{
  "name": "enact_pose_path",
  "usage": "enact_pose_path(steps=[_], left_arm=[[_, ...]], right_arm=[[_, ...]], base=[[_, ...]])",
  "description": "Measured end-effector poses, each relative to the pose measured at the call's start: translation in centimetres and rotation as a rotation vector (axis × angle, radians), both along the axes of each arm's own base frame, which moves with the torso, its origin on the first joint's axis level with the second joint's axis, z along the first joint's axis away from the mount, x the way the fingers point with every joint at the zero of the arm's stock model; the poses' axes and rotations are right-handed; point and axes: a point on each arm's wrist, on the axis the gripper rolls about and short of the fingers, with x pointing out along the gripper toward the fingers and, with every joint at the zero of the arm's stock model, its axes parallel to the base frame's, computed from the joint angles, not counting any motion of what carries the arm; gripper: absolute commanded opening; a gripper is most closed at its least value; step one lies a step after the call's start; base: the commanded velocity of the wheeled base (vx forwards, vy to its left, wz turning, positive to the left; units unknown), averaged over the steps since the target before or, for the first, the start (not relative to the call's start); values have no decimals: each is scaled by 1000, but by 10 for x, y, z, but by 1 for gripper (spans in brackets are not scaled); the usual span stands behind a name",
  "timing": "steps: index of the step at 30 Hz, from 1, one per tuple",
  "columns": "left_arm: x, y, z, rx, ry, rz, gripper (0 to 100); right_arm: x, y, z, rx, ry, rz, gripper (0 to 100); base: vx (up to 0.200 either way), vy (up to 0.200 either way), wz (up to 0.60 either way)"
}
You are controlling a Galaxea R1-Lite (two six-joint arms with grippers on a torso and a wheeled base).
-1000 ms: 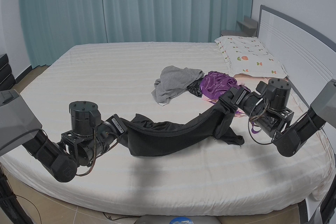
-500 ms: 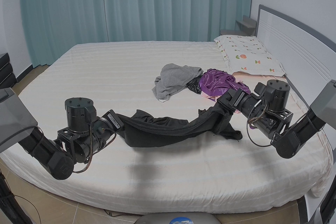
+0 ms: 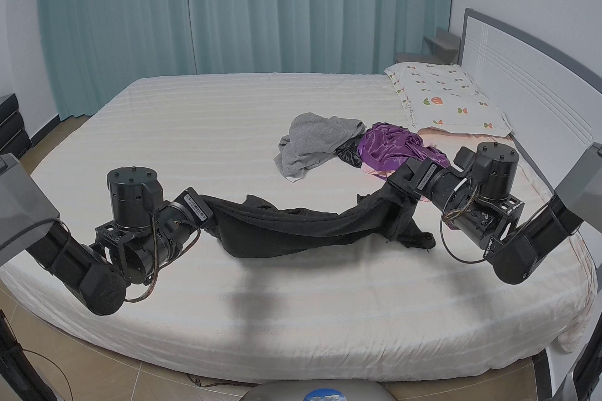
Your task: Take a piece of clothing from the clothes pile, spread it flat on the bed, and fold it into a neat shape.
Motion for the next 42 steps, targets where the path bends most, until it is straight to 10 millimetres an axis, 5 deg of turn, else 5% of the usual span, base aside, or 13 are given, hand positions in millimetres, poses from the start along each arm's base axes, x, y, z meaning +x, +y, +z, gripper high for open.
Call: enact_pose_path(steps=[8,26,42], left_arm=[[2,1,1,-1,-5,6,0],[5,4,0,-1,-7,16,0],[8,8,2,-6,-13,27,0]], right_arm=[[1,0,1,3,-8,0,0],[1,1,2,4,-10,1,0],[0,3,3,5,-12,8,0]], base=[[0,200,0],[0,0,0],[0,150,0]])
